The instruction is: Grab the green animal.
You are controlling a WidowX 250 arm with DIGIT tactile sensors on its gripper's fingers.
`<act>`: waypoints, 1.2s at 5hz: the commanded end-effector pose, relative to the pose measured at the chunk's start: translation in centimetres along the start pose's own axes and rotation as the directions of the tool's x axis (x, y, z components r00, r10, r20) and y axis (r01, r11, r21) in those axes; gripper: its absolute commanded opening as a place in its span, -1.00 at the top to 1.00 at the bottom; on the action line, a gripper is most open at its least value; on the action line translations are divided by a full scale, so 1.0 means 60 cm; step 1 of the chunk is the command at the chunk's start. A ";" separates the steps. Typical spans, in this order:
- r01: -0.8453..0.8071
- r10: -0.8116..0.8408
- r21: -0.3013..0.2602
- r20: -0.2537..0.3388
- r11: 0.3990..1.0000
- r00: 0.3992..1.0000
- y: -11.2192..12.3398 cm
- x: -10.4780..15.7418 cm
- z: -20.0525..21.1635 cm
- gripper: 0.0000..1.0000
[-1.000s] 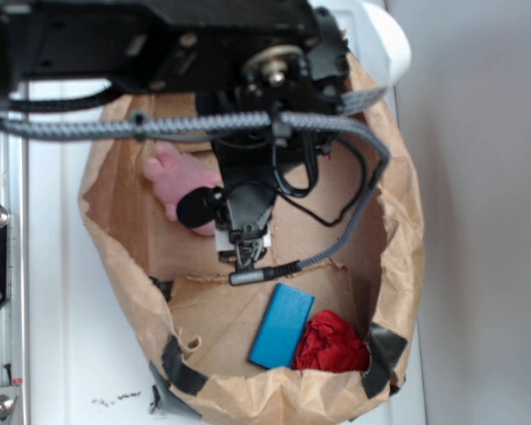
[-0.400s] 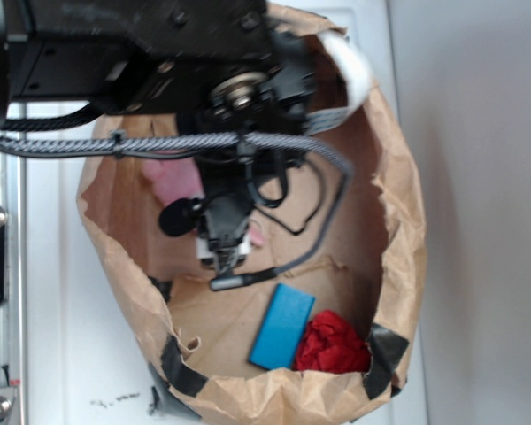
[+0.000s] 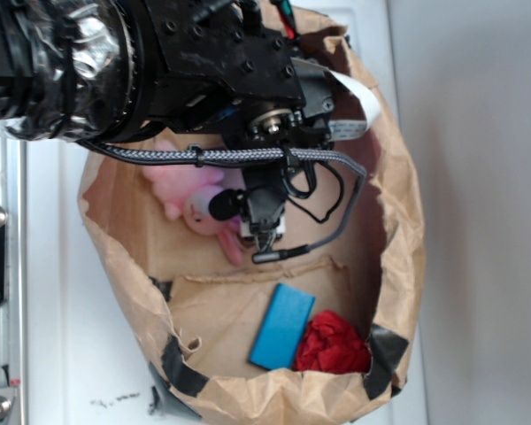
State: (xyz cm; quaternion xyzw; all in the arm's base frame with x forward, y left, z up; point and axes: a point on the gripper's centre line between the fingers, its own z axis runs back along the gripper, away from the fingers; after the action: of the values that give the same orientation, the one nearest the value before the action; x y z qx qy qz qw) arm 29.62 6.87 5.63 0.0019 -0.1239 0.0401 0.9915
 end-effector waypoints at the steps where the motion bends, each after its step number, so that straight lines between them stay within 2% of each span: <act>1: -0.055 0.054 0.045 0.017 0.997 0.998 0.066 0.051 0.026 -1.00; 2: -0.089 0.093 0.062 -0.064 0.994 0.994 0.076 0.055 0.032 -1.00; 3: -0.079 0.085 0.048 -0.122 0.996 0.989 0.081 0.037 0.052 -1.00; 4: -0.074 0.077 0.028 -0.149 0.997 0.986 0.093 0.020 0.068 -1.00; 5: -0.048 0.056 0.066 -0.134 0.997 0.989 0.089 0.000 0.080 -1.00; 6: -0.083 0.099 0.120 -0.135 0.989 0.986 0.112 -0.010 0.068 -1.00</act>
State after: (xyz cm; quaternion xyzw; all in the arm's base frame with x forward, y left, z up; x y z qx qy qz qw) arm 27.32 12.23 7.97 0.0366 -0.0312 0.0773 0.9958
